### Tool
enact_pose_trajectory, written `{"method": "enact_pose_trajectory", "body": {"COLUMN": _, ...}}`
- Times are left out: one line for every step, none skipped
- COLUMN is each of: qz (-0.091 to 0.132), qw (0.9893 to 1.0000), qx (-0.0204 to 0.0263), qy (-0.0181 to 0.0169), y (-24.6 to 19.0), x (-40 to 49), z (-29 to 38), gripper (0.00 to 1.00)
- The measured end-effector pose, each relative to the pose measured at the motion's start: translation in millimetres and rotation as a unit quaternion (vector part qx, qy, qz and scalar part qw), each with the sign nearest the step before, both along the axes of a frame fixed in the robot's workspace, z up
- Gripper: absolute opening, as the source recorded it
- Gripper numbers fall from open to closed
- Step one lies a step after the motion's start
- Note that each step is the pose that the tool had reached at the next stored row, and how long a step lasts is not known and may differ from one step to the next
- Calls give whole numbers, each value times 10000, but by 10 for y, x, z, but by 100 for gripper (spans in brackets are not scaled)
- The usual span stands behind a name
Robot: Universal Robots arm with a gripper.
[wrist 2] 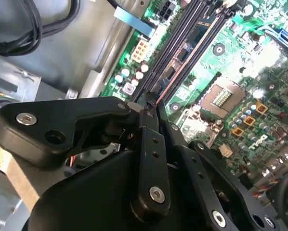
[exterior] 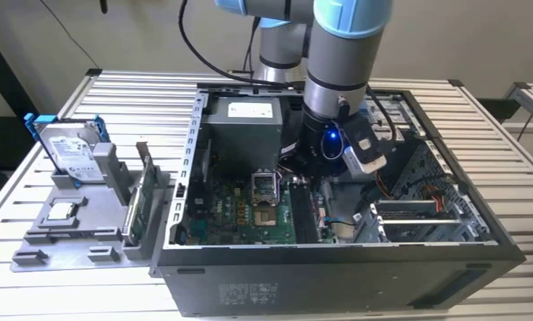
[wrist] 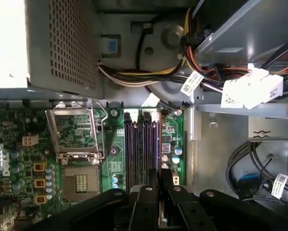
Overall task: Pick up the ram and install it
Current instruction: 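Insert the ram into the slot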
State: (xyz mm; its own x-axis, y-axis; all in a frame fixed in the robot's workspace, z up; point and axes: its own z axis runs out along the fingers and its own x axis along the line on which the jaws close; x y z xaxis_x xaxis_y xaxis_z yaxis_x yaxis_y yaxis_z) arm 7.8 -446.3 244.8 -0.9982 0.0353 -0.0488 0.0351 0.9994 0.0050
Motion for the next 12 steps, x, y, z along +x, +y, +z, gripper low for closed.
{"method": "enact_pose_trajectory", "body": {"qz": 0, "qw": 10000, "qx": -1, "qy": 0, "y": -8, "x": 6, "z": -11, "gripper": 14}}
{"method": "enact_pose_trajectory", "body": {"qz": 0, "qw": 10000, "qx": -3, "qy": 0, "y": -22, "x": 10, "z": -19, "gripper": 14}}
{"method": "enact_pose_trajectory", "body": {"qz": 0, "qw": 10000, "qx": -4, "qy": 0, "y": -42, "x": 11, "z": -26, "gripper": 14}}
{"method": "enact_pose_trajectory", "body": {"qz": 0, "qw": 10000, "qx": -4, "qy": 0, "y": -56, "x": 11, "z": -37, "gripper": 14}}
{"method": "enact_pose_trajectory", "body": {"qz": 0, "qw": 10000, "qx": -5, "qy": 0, "y": -67, "x": 11, "z": -53, "gripper": 14}}
{"method": "enact_pose_trajectory", "body": {"qz": 0, "qw": 10000, "qx": -4, "qy": 0, "y": -84, "x": 11, "z": -67, "gripper": 14}}
{"method": "enact_pose_trajectory", "body": {"qz": 0, "qw": 10000, "qx": -4, "qy": 0, "y": -107, "x": 11, "z": -76, "gripper": 14}}
{"method": "enact_pose_trajectory", "body": {"qz": 0, "qw": 10000, "qx": -3, "qy": 0, "y": -121, "x": 11, "z": -84, "gripper": 14}}
{"method": "enact_pose_trajectory", "body": {"qz": 0, "qw": 10000, "qx": -4, "qy": 0, "y": -124, "x": 10, "z": -95, "gripper": 14}}
{"method": "enact_pose_trajectory", "body": {"qz": -1, "qw": 10000, "qx": -7, "qy": 0, "y": -125, "x": 10, "z": -108, "gripper": 14}}
{"method": "enact_pose_trajectory", "body": {"qz": -1, "qw": 10000, "qx": -9, "qy": 0, "y": -126, "x": 11, "z": -125, "gripper": 14}}
{"method": "enact_pose_trajectory", "body": {"qz": 0, "qw": 10000, "qx": -9, "qy": 0, "y": -126, "x": 11, "z": -143, "gripper": 14}}
